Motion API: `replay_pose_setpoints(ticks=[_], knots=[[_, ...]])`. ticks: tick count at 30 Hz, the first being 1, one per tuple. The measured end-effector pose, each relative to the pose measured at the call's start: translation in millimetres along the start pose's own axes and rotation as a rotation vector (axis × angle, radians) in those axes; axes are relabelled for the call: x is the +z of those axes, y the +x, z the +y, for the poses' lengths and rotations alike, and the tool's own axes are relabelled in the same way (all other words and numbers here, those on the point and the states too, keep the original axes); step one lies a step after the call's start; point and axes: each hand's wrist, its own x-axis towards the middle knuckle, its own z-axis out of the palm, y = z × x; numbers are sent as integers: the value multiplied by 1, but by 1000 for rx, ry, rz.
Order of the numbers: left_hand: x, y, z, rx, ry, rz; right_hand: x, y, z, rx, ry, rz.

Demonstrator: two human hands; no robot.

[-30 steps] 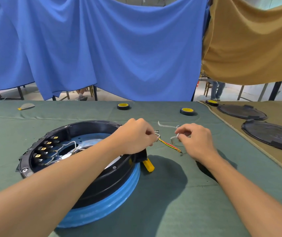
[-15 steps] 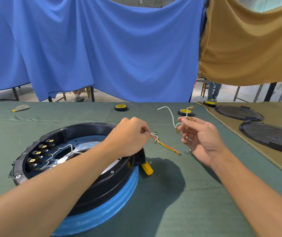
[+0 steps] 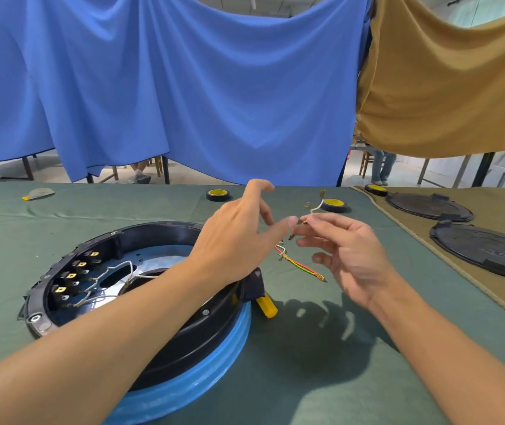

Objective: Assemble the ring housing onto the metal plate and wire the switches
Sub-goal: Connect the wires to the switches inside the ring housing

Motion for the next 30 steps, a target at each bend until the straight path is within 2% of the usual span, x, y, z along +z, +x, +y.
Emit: replay_pose_setpoints(ticks=[3, 8, 16, 21, 27, 30], knots=[[-2, 1, 4, 17, -40, 62, 11, -4, 5, -305, -448, 102], [-4, 1, 6, 0, -136, 106, 22, -14, 16, -729, -1002, 120], [-7, 0, 1, 7, -179, 144, 26, -15, 20, -811, -1005, 254], [-14, -1, 3, 120, -7, 124, 25, -17, 16, -871, -1003, 264], [-34, 7, 15, -59, -264, 149, 36, -22, -6, -900, -1040, 203], [-51, 7, 13, -107, -287, 109, 52, -23, -14, -942, -1063, 173]])
